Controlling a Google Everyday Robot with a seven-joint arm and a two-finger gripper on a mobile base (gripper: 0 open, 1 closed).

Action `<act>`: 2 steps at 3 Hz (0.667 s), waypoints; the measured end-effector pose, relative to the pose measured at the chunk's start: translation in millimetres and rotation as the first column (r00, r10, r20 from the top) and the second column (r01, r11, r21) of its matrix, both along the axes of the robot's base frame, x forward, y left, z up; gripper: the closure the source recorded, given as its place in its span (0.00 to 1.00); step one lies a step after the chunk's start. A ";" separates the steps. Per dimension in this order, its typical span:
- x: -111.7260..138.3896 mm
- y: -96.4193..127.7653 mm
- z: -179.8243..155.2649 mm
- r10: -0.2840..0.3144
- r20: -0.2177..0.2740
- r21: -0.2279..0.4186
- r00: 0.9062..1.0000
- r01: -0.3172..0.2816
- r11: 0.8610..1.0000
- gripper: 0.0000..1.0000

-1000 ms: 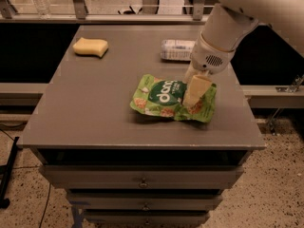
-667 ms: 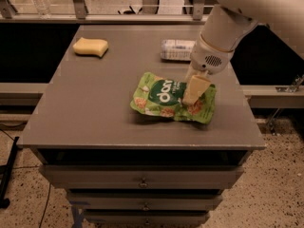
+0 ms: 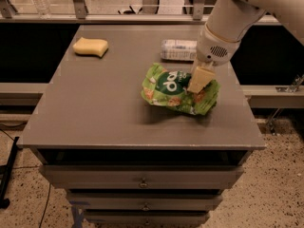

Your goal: Move green rice chip bag near sponge

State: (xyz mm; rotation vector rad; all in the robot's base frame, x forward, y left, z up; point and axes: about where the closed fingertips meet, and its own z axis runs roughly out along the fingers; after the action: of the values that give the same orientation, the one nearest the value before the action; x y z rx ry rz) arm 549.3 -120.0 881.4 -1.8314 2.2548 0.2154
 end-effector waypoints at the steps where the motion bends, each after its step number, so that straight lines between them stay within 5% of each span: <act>1: 6.9 -4.2 27.0 -0.023 0.025 -0.021 0.999 0.023 1.000 1.00; 2: 17.7 -6.2 63.3 -0.046 0.095 0.003 0.994 0.046 0.999 1.00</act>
Offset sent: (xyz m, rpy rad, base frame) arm 0.0143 -0.0188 0.1044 0.0016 -0.1200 -0.0696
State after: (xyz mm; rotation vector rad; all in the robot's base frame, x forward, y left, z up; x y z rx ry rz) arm 567.0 -126.1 944.7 -1.7489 2.2291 0.1188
